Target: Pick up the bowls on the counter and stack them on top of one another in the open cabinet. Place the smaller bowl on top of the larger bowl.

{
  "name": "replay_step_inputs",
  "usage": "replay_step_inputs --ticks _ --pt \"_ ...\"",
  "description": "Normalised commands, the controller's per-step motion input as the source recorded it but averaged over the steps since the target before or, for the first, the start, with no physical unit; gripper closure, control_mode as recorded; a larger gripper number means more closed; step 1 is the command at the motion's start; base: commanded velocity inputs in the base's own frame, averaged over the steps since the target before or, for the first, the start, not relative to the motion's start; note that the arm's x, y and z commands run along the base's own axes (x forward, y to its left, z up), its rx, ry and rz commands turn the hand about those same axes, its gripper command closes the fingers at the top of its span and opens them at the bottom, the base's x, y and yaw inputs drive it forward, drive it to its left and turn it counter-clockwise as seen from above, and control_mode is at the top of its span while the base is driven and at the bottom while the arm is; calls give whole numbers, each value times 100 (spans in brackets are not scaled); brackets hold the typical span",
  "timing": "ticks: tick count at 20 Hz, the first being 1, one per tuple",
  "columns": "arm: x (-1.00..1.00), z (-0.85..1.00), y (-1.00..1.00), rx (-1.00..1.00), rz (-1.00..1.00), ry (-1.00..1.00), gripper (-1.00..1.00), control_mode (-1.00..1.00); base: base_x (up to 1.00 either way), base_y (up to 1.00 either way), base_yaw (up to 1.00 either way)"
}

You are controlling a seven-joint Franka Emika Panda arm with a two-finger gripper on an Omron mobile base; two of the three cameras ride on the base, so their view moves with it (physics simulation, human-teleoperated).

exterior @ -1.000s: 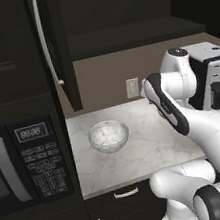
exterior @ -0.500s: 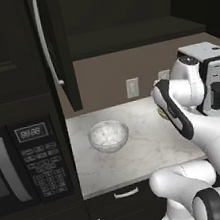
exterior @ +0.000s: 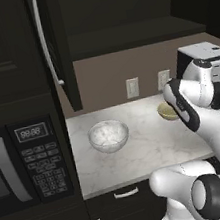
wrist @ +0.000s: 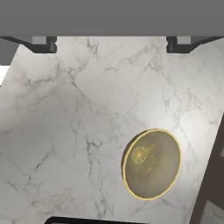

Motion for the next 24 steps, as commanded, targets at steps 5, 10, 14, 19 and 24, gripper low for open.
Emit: replay_step_inputs --ticks 5,10,14,19,24 --pt "32 -25 -16 0 -9 0 -100 -100 0 0 0" --pt "33 -32 -8 1 -10 2 -100 -100 0 0 0" --pt "22 -36 -13 3 -11 2 -100 -100 0 0 0" --pt "20 -34 -18 4 -9 1 -100 -100 0 0 0" --pt "30 -19 -17 1 -3 0 -100 -100 0 0 0"
